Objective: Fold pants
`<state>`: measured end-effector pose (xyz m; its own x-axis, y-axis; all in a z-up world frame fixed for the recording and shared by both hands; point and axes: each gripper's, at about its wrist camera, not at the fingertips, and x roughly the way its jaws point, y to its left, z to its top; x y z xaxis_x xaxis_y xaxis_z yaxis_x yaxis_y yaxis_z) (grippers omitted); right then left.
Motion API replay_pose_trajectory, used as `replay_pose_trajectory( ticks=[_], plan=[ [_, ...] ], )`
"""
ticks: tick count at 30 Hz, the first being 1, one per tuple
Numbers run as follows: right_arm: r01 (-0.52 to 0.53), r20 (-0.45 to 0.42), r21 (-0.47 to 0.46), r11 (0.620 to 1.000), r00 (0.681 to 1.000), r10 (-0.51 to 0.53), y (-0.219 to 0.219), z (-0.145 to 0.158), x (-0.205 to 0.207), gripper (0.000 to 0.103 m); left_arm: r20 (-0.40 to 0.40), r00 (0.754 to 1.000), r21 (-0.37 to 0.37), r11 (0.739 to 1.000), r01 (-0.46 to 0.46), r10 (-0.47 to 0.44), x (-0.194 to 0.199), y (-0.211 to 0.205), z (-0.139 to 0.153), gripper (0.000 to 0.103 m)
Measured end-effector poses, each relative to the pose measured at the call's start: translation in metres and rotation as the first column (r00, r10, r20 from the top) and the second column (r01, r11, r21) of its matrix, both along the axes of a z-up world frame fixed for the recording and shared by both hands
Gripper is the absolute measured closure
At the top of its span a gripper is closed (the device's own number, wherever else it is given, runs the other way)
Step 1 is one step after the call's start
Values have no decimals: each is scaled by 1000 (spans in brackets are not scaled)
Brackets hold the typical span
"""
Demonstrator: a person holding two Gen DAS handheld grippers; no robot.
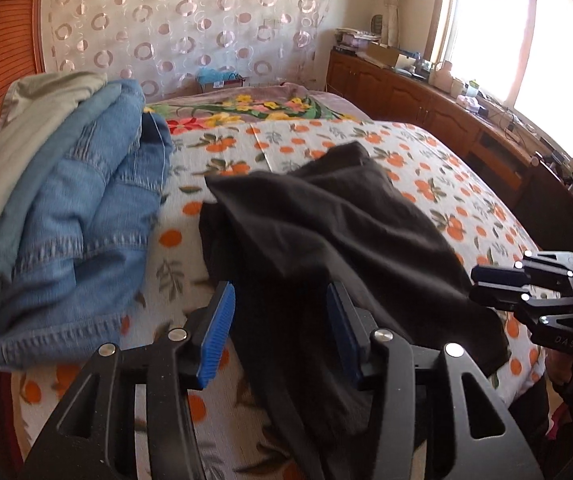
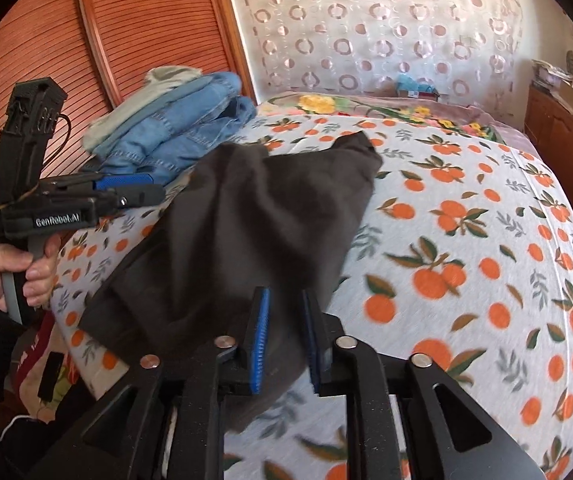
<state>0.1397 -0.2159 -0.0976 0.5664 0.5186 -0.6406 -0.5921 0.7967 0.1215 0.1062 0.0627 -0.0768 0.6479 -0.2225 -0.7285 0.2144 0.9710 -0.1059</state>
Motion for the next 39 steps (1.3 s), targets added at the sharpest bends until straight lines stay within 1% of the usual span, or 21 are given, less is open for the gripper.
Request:
replay_pose_trajectory(
  ticks=[7, 10, 11, 14, 19, 20, 24, 26, 29, 33, 34, 36, 38, 39],
  plan=[
    [-30, 36, -25, 999, 999, 31, 3, 4, -36, 62, -16, 1000, -9, 1000, -2, 2, -35, -6, -15, 54],
    [-47, 53, -35, 998, 997, 49, 6, 5, -48, 58, -15, 1000, -38, 999, 3, -4, -46, -8, -19, 54],
    [-52, 59, -39, 998, 997, 54, 6, 6, -50, 58, -16, 1000, -43, 999, 8, -8, -48, -9, -20, 56],
    [-65, 58, -46, 997, 996, 67, 8, 3, -53, 57, -18, 1000, -60, 998, 17, -18, -52, -12, -22, 64],
    [-77, 40, -83, 994, 996, 80, 13, -8, -51, 57, -41, 999, -59, 998, 15, -18, -52, -14, -31, 65],
    [-79, 34, -88, 993, 996, 83, 15, -9, -50, 57, -45, 999, -60, 998, 13, -16, -51, -14, -32, 67],
    [-82, 6, -90, 993, 997, 83, 16, -15, -45, 57, -38, 999, -59, 998, 24, -26, -54, -15, -30, 90],
    [-80, -2, -85, 993, 997, 80, 16, -14, -44, 56, -28, 999, -66, 997, 25, -27, -60, -15, -26, 94],
    [-74, -9, -69, 995, 997, 74, 13, -13, -42, 56, 3, 999, -81, 996, 33, -33, -74, -15, -11, 95],
    [-68, -10, -44, 997, 998, 68, 7, -10, -44, 56, 45, 999, -77, 996, 34, -30, -98, -14, 13, 95],
    [-66, -10, -40, 997, 998, 66, 5, -10, -45, 56, 44, 999, -76, 997, 27, -23, -103, -13, 17, 95],
    [-65, -9, -33, 997, 998, 64, 1, -8, -47, 56, 24, 1000, -65, 998, 15, -13, -108, -12, 17, 95],
    [-58, -9, -30, 998, 998, 58, -2, -8, -48, 56, -8, 1000, -24, 1000, -3, 3, -109, -14, 8, 95],
    [-55, -9, -27, 998, 998, 54, -4, -8, -49, 55, -26, 1000, -8, 1000, -13, 13, -107, -14, 2, 93]
  ],
)
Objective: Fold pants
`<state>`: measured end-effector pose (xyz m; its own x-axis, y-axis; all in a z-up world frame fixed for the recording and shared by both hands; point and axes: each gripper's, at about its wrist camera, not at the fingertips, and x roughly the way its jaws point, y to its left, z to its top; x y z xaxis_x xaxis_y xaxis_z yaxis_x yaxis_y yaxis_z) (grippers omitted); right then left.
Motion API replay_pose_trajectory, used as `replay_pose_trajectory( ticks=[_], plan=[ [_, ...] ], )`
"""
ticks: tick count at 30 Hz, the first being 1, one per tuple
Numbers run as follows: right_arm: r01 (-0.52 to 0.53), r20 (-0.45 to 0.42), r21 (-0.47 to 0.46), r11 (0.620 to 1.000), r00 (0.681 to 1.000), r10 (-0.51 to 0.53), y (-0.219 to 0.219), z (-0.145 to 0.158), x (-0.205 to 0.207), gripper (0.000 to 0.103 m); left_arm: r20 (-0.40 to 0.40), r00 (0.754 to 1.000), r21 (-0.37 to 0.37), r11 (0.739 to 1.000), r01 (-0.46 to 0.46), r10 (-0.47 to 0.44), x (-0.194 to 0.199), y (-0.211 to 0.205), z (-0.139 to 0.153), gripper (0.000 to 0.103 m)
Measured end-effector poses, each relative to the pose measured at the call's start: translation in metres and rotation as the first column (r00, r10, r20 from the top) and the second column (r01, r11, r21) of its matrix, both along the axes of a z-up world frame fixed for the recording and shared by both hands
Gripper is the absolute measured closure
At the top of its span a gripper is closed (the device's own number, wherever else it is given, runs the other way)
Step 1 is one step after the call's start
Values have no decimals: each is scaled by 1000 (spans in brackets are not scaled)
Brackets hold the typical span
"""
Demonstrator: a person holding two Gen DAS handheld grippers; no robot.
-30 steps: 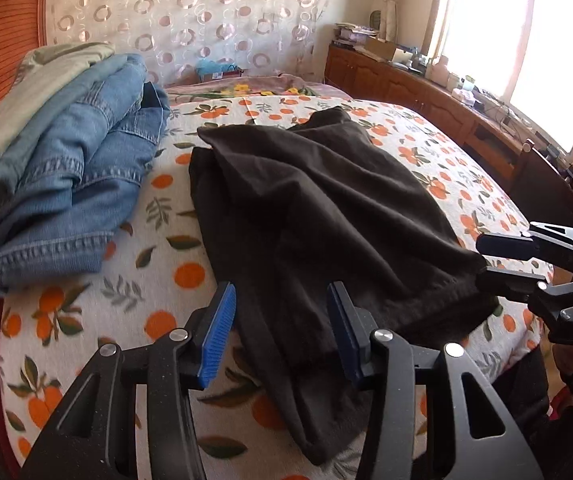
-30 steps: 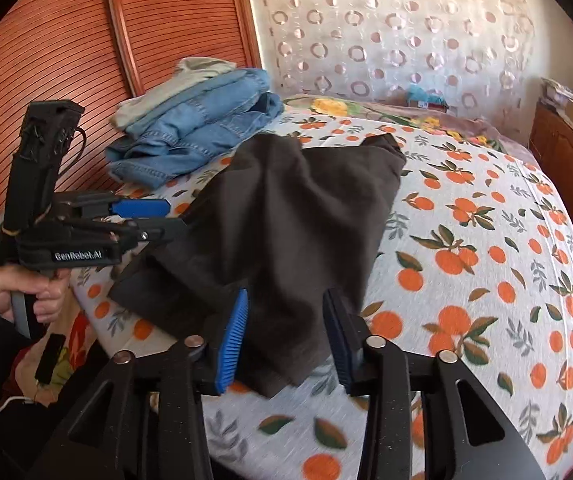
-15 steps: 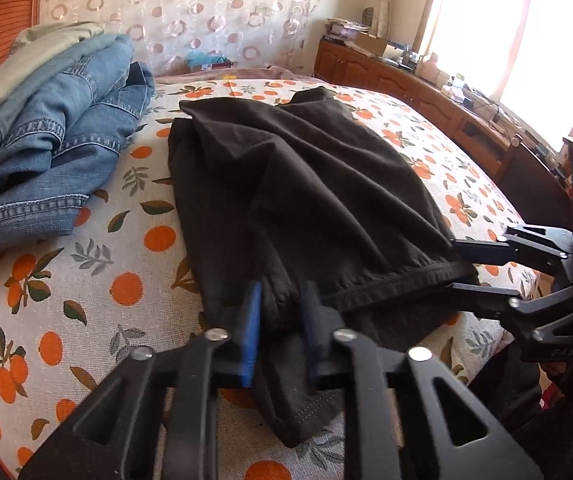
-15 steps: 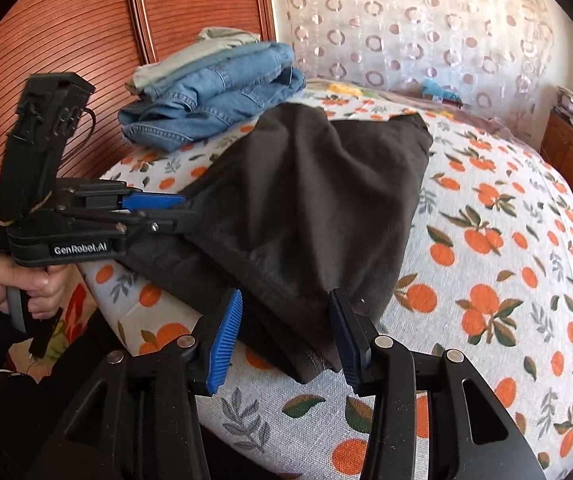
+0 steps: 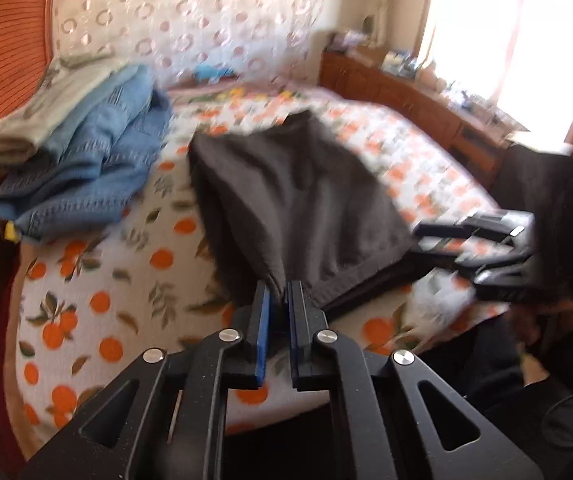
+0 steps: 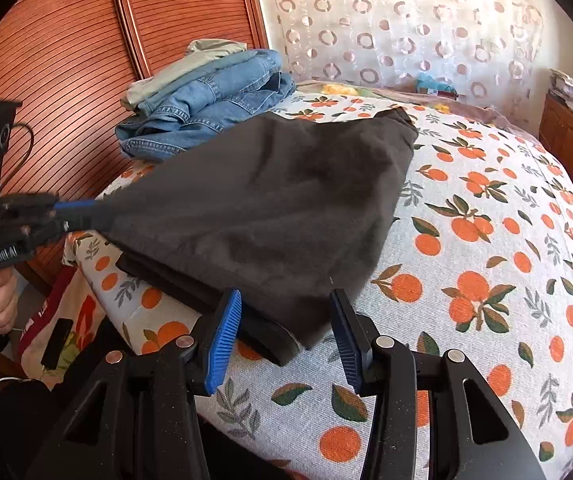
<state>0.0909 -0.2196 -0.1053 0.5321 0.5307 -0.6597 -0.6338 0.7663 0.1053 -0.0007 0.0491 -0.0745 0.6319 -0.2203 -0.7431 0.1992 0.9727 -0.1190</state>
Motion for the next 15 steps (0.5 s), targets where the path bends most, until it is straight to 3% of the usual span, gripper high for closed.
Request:
replay_pose_trajectory(
  ticks=[4, 7, 9, 15],
  plan=[
    [11, -4, -2, 1000, 1000, -11, -2, -1, 2, 55, -38, 999, -56, 998, -22, 20, 3, 12, -10, 86],
    [16, 0, -6, 1000, 1000, -16, -2, 0, 3, 55, -13, 999, -53, 998, -40, 40, 5, 17, -4, 74],
    [20, 3, -5, 1000, 1000, -20, -1, 1, 4, 55, 3, 999, -59, 997, -48, 48, 9, 21, -1, 60],
    [34, 7, 9, 999, 999, -34, 1, 2, 6, 55, 27, 996, -49, 995, -82, 84, 27, 30, 2, 56]
  ],
)
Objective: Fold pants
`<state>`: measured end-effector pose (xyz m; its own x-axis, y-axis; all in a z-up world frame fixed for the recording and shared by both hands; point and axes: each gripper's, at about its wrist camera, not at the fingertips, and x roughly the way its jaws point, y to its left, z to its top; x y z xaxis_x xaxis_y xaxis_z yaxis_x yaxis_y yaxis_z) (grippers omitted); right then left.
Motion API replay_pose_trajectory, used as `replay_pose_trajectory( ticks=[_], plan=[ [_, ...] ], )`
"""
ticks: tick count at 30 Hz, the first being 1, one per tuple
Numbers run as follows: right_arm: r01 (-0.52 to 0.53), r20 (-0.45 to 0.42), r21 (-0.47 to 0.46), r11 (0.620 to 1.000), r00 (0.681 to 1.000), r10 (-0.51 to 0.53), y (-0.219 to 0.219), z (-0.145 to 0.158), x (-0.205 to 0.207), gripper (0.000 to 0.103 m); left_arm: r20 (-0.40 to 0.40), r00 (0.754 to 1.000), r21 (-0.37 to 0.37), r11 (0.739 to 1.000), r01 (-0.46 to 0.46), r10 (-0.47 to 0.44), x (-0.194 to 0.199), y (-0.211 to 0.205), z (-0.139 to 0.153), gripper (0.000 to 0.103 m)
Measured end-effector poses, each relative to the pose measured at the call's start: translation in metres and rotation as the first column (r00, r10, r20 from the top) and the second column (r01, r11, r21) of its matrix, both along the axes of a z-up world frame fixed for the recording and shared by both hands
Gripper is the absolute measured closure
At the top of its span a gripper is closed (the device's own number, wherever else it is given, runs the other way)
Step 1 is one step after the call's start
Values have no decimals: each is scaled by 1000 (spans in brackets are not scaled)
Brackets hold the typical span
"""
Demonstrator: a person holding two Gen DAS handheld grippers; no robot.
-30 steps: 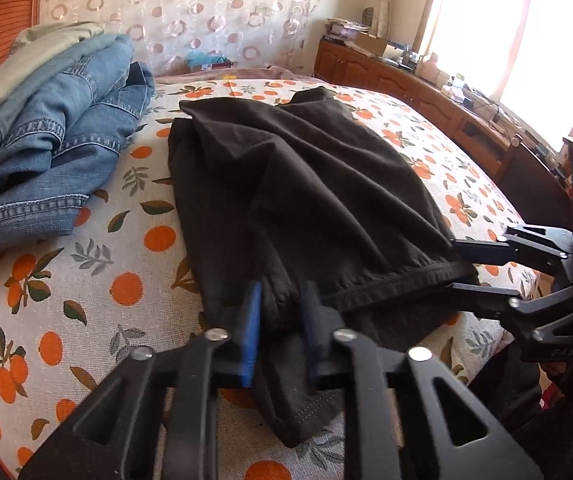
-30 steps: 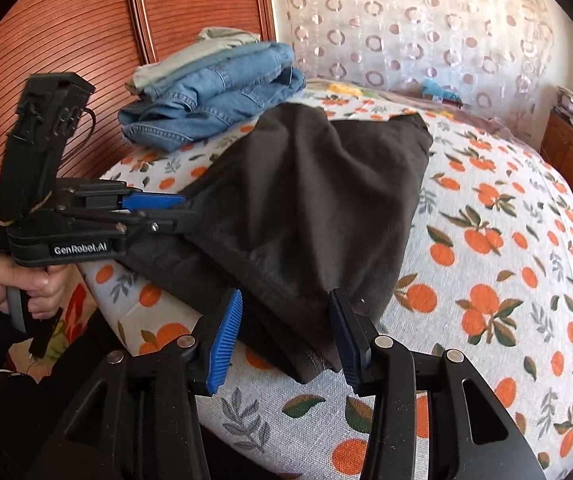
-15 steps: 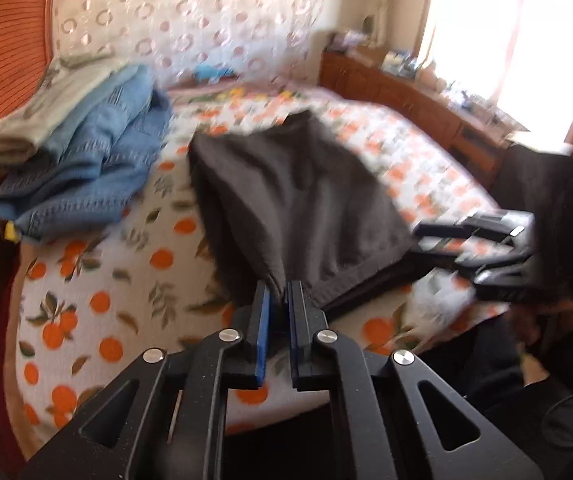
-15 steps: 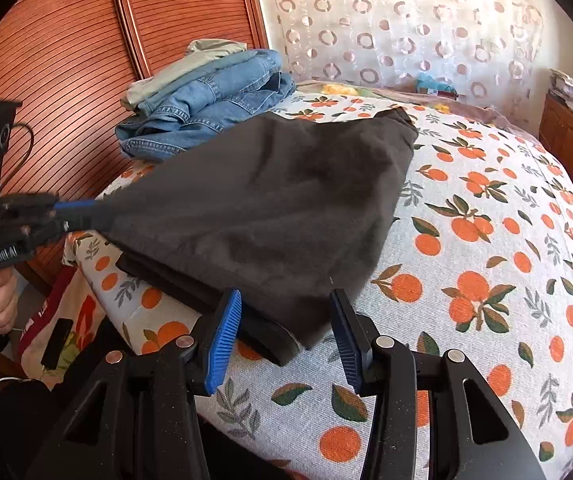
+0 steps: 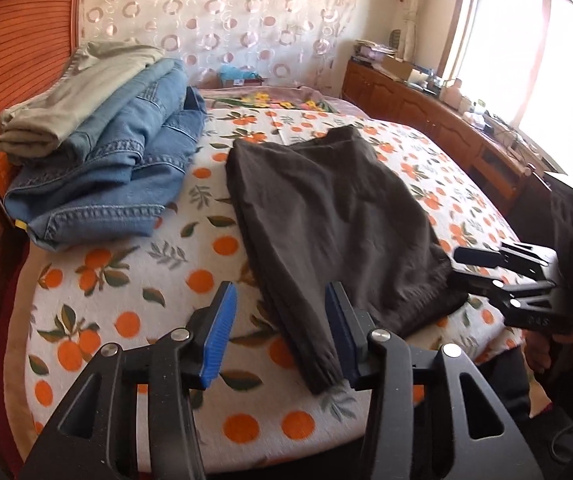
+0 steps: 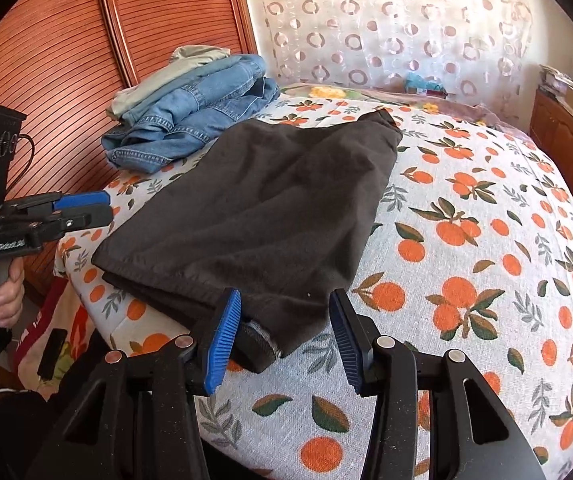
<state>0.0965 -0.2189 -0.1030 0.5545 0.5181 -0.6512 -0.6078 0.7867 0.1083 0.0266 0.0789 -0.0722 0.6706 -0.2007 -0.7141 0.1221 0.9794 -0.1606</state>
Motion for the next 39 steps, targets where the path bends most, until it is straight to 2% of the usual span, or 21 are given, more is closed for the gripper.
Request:
replay_pose_trajectory(
  ticks=[9, 15, 20, 21, 23, 26, 28, 30, 34, 39],
  plan=[
    [-1, 34, 44, 999, 999, 0, -8, 13, -7, 55, -66, 998, 6, 1000, 11, -10, 5, -7, -26, 56],
    [55, 12, 5, 998, 998, -56, -6, -1, 7, 55, -82, 997, 10, 1000, 13, -12, 2, -9, -36, 56],
    [40, -19, -2, 999, 999, -40, -5, -10, 2, 56, -68, 998, 26, 1000, 15, -13, 0, -12, -38, 55],
    [35, -23, 5, 999, 999, -35, -7, -10, 0, 62, -66, 998, 29, 999, 15, -13, 0, -12, -38, 54],
    [29, -27, 15, 999, 999, -29, -9, -10, -6, 64, -60, 998, 34, 999, 14, -12, -1, -13, -38, 54],
    [11, -38, 26, 1000, 999, -10, -13, -10, -8, 75, -52, 999, 41, 999, 16, -14, -2, -14, -38, 53],
    [-1, -42, 33, 999, 999, 3, -14, -10, -8, 90, -48, 999, 46, 999, 16, -14, -3, -15, -39, 52],
    [-14, -36, 29, 999, 999, 15, -14, -9, -10, 96, -45, 999, 51, 999, 16, -14, -4, -16, -39, 51],
    [-9, -13, 37, 999, 1000, 9, -21, -3, -19, 97, -41, 999, 49, 999, 14, -12, -4, -16, -39, 51],
    [-11, -25, 32, 999, 1000, 12, -27, -7, -26, 98, -46, 999, 41, 999, 8, -6, -5, -16, -39, 51]
  ],
)
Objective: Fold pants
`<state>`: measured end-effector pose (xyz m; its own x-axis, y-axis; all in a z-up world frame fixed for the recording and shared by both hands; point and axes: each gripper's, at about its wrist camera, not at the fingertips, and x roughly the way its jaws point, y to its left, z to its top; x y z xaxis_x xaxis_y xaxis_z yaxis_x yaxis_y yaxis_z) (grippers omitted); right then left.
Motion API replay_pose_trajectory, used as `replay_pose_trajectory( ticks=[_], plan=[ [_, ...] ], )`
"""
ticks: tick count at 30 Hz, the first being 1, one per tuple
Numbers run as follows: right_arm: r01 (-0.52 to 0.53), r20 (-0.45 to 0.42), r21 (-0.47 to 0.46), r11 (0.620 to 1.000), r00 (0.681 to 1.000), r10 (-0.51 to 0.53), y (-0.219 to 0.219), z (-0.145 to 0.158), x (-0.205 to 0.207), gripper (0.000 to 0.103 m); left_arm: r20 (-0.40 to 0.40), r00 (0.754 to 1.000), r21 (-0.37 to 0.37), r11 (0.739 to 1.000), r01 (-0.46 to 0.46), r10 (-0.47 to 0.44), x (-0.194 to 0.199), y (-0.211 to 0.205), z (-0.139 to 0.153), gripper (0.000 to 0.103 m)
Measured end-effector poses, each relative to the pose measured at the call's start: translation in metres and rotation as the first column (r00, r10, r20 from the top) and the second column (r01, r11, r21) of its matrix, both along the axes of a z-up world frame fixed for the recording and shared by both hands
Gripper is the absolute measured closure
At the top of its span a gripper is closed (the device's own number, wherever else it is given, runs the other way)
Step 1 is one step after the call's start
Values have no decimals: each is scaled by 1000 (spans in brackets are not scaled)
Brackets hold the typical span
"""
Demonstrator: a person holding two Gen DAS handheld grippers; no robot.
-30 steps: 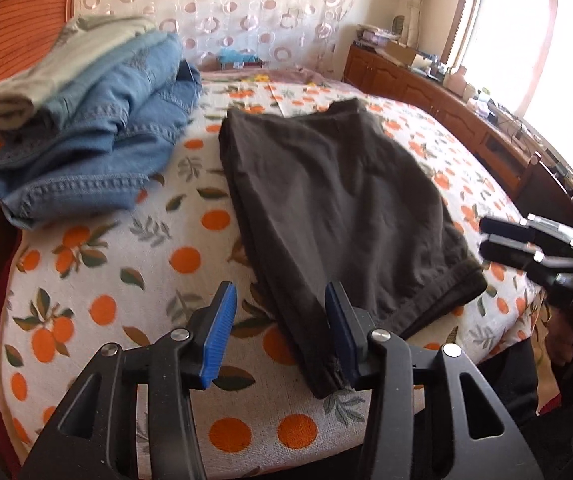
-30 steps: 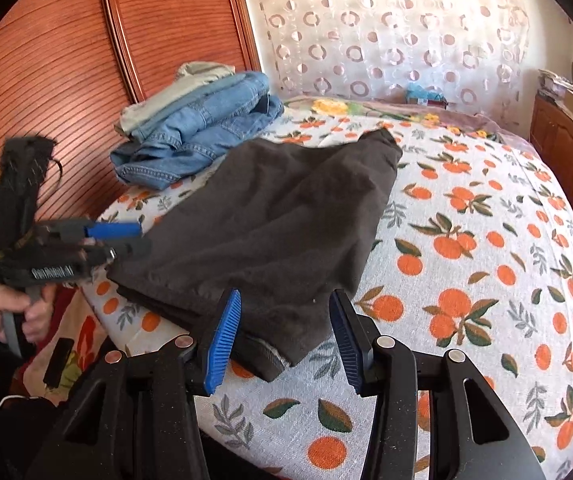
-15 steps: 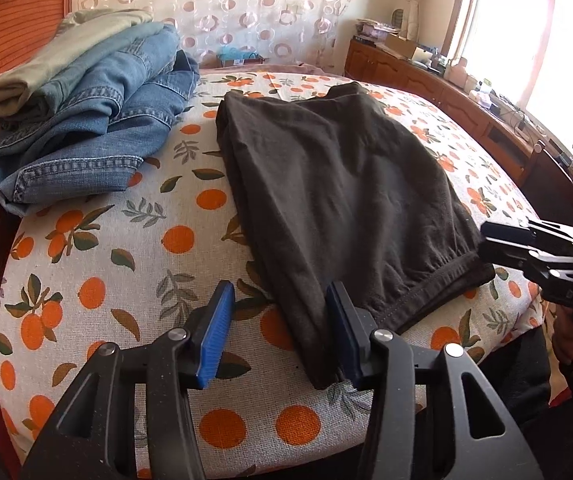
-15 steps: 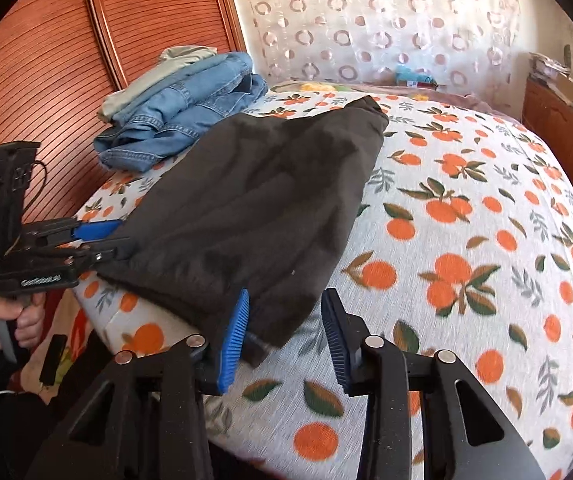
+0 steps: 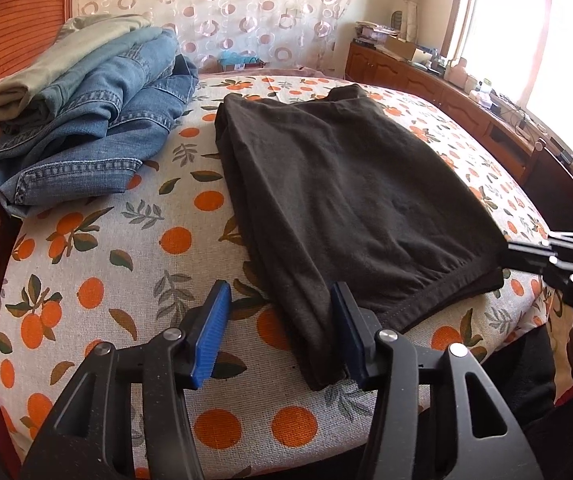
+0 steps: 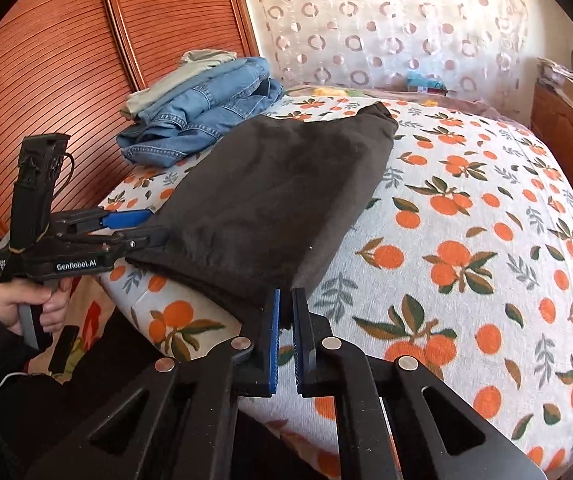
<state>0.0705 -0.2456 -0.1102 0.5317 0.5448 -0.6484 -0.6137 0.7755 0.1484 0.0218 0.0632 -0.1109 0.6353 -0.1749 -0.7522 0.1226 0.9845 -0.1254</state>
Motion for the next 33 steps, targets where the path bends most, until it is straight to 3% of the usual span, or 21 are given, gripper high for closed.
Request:
replay_pose_trajectory(
  ticks=[5, 6, 9, 11, 13, 15, 22, 33],
  plan=[
    [22, -5, 15, 1000, 1000, -22, -1, 2, 1, 97, -14, 1000, -42, 999, 0, -1, -3, 2, 2, 51],
    [27, -4, 18, 999, 1000, -27, -1, 4, 1, 92, -8, 1000, -46, 999, 8, -8, -6, 1, 2, 53],
    [48, 16, 25, 999, 999, -48, -1, 8, 2, 91, -7, 1000, -58, 998, 26, -27, -9, -2, 2, 65],
    [59, 25, 40, 997, 998, -60, -1, 10, 2, 86, -9, 999, -70, 997, 33, -33, -10, -4, 0, 69],
    [72, 27, 42, 997, 997, -73, 1, 10, 4, 71, 2, 1000, -65, 997, 29, -29, -11, -6, 0, 70],
    [70, 18, 52, 996, 997, -71, 4, 8, 6, 67, 6, 1000, -66, 998, 23, -22, -12, -6, -1, 70],
    [71, -25, 14, 997, 997, -71, 15, -9, 14, 67, 15, 1000, -67, 998, 12, -11, -18, -5, -1, 70],
    [60, -9, -24, 998, 998, -61, 22, -11, 5, 67, 21, 1000, -81, 997, -14, 15, -23, -5, -2, 70]
  ],
)
